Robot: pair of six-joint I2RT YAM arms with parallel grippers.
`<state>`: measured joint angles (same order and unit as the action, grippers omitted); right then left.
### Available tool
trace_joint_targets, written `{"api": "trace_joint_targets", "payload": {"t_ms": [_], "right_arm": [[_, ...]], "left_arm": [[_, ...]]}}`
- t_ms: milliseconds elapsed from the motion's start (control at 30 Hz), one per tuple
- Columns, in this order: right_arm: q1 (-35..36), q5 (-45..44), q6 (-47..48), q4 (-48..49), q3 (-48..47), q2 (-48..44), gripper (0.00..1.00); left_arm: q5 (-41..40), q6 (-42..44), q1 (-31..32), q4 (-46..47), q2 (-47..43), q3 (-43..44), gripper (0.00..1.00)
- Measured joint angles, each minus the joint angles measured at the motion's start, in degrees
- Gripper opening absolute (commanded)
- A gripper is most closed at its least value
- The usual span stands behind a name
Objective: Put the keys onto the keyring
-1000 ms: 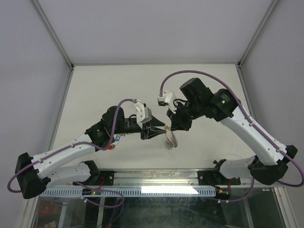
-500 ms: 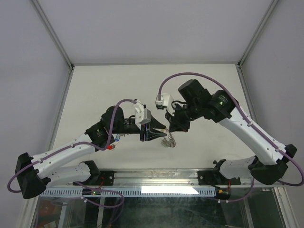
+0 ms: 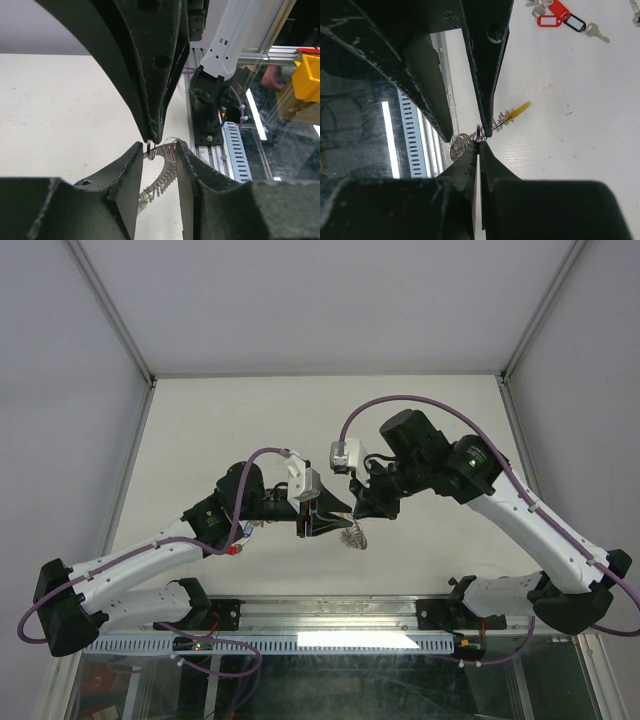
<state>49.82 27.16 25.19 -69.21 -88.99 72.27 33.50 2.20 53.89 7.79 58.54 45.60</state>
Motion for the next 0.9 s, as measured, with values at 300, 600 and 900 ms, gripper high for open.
{"api": "trace_joint_targets", "payload": {"t_ms": [300,600,900], "right_arm": [[0.0,0.7,0.3,1.0,0.7,-1.8,0.0],[0.0,1.2,0.6,0.9,1.3,-1.8,0.0],[0.0,1.7,0.9,1.7,2.0,-3.3,0.06]], "left_arm": [[1.6,-0.1,0.0,0.0,1.6,0.7,0.17],[1.8,-0.1,0.0,-0.6,2.0,1.2,0.0],[2.9,-0.1,0.0,-1.2,2.4,2.1,0.0]]}}
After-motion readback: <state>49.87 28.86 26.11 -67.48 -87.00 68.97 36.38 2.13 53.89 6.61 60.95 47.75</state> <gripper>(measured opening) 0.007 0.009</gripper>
